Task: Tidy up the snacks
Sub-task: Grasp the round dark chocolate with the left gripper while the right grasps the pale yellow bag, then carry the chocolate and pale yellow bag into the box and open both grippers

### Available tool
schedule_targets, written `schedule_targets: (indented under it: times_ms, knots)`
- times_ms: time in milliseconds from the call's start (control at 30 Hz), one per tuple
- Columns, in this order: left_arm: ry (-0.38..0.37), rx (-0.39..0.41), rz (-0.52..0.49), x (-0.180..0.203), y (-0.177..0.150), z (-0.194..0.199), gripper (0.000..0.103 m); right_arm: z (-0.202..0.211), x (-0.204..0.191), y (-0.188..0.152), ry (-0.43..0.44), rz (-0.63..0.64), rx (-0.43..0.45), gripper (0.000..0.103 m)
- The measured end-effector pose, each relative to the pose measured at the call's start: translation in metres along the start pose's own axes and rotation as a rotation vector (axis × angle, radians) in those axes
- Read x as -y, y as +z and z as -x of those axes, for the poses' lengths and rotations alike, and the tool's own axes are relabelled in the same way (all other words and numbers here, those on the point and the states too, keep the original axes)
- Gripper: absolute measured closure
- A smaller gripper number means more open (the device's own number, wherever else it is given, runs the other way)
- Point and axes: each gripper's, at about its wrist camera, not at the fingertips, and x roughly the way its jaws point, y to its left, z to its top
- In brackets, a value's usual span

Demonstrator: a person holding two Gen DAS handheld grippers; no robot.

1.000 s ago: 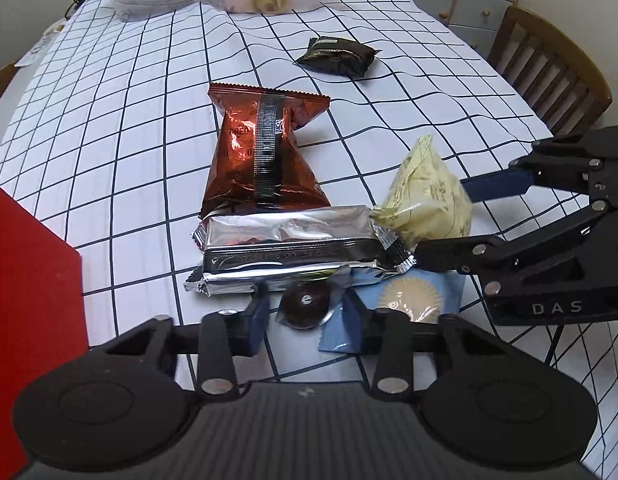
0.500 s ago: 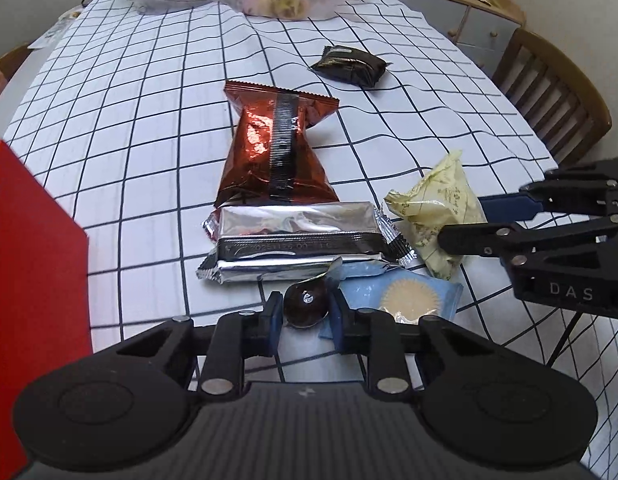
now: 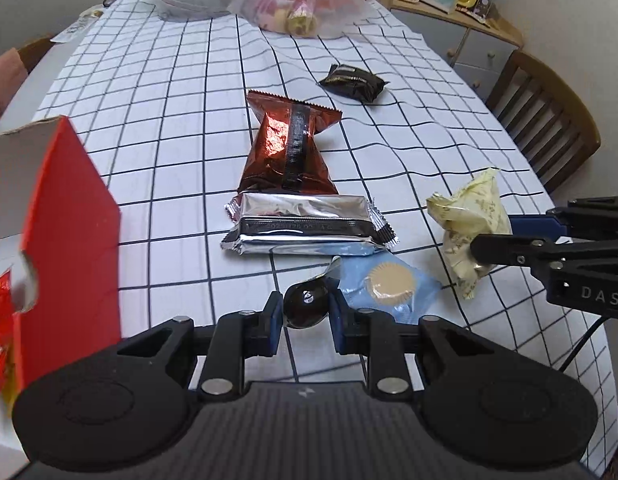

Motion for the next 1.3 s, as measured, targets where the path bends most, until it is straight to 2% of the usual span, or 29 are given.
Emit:
schedule_targets:
  times_ms: [367,667,933,1300]
  knots:
    - [-0.028,0.056,0.035,-0.018,-0.016,0.059,0.080,0.046,-0.054,0.000,0.036,-0.026,0.060,0.076]
    - [-0.034,0.094,0.042,-0.047,-0.029,0.104,0.079,0.062,-0.108,0.005,0.063,-0.019,0.089,0.076]
    - [-0.024,0.122,0.054,-0.085,-0.037,0.136,0.079,0.062,-0.156,0.017,0.076,0.000,0.102,0.076]
    - [0.019,0.156,0.096,-0.153,-0.045,0.164,0.079,0.033,-0.221,0.041,0.081,0.046,0.095,0.076]
